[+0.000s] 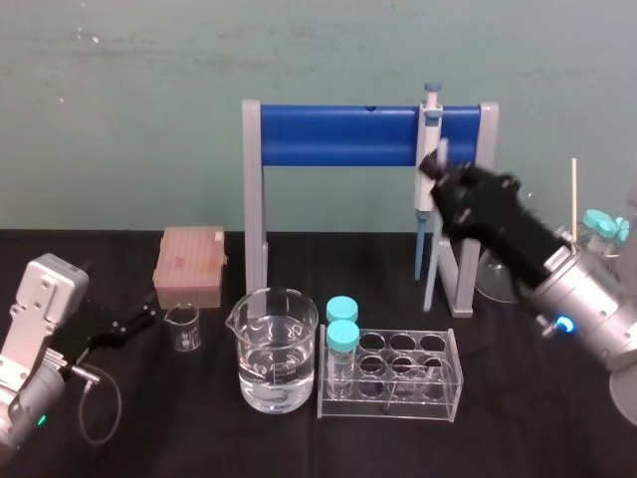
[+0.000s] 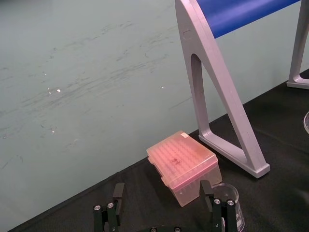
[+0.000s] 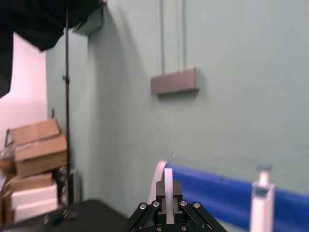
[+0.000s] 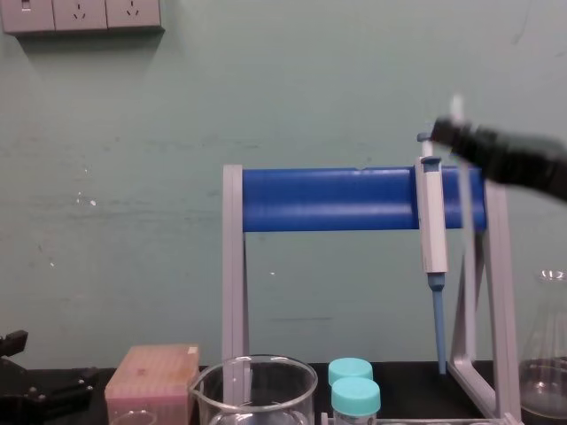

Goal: Pick up the stirring rod with one hand, then place it down.

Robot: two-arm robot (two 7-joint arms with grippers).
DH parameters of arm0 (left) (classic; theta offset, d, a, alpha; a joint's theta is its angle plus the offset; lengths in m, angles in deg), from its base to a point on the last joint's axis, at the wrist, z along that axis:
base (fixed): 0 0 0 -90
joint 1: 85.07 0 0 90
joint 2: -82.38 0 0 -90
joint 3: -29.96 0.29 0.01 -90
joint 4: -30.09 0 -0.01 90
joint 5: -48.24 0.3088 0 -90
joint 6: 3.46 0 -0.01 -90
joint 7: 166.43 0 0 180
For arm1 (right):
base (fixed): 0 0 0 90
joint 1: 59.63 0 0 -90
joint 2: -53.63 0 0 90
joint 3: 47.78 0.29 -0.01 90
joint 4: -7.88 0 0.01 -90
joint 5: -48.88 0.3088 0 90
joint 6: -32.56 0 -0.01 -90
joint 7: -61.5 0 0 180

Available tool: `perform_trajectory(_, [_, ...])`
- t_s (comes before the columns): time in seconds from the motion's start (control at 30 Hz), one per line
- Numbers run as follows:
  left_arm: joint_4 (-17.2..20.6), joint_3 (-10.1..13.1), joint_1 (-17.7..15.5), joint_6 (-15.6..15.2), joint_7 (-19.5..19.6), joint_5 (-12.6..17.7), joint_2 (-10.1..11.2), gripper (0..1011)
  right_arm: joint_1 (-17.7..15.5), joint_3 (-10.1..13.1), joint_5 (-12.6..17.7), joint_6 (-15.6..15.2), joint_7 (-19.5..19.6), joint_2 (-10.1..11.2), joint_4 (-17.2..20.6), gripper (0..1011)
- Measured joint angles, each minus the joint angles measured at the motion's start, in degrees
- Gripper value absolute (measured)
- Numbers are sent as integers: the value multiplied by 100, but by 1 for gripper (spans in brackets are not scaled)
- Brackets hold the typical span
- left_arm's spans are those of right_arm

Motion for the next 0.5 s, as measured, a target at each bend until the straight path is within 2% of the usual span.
perform_trajectory(0.17, [0, 0, 0, 0, 0, 0, 0, 1000, 30, 168, -9, 35, 141, -12, 64, 71])
perform_trajectory(0.5, [0, 0, 0, 0, 0, 0, 0, 1000, -19, 328, -118, -47, 268, 14, 72, 72])
